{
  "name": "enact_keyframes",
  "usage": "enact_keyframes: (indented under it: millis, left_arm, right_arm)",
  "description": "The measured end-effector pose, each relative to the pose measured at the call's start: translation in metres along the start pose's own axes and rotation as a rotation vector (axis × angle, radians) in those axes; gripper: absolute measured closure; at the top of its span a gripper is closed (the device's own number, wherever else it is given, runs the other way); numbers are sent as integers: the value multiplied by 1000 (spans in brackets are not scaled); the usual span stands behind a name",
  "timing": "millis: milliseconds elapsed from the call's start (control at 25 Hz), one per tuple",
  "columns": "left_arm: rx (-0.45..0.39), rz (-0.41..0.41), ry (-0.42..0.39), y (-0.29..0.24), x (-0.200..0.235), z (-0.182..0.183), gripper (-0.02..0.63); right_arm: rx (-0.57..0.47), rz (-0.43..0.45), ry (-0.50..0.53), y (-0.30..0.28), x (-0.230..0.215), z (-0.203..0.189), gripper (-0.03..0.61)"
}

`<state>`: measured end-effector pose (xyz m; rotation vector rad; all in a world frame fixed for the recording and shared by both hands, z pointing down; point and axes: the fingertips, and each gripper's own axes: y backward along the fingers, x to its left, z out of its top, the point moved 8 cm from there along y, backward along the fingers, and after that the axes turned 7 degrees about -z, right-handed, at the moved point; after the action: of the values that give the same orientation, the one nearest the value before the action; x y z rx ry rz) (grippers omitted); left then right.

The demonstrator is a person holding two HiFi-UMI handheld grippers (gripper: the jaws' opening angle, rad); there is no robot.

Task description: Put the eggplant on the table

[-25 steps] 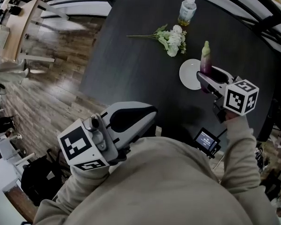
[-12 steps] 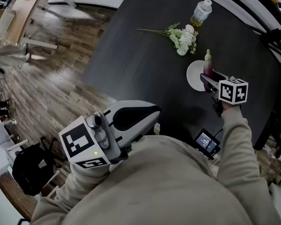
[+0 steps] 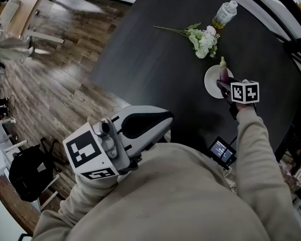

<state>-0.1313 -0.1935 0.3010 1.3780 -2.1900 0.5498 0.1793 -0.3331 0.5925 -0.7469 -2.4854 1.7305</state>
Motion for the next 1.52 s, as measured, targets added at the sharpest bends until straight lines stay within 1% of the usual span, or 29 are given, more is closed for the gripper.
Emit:
enact_keyframes:
  millis: [120, 280, 560, 720, 960, 1120, 1520]
  left_arm:
    - [-4, 7, 4, 2, 0, 0, 609]
    - [-5, 17, 8, 3, 3, -2, 609]
    - [-2, 18, 25, 0, 8, -5, 609]
    - [-4, 21, 24, 0, 10, -2, 609]
    - [-4, 28, 28, 0, 12, -1, 609]
    - [0, 12, 21, -3, 10, 2, 609]
    - [25, -34, -7, -10, 5, 9, 609]
  right_arm:
    - [27, 1, 12, -4, 0, -3, 341]
    - [70, -21, 92, -11, 3, -4, 341]
    - [131, -46, 162, -23, 7, -8, 339]
    - [137, -43, 163, -23, 7, -8, 333]
    - [124, -54, 181, -15, 11, -4, 282]
    - [111, -48, 151, -11, 11, -4, 281]
    - [63, -68, 111, 7, 9, -4, 281]
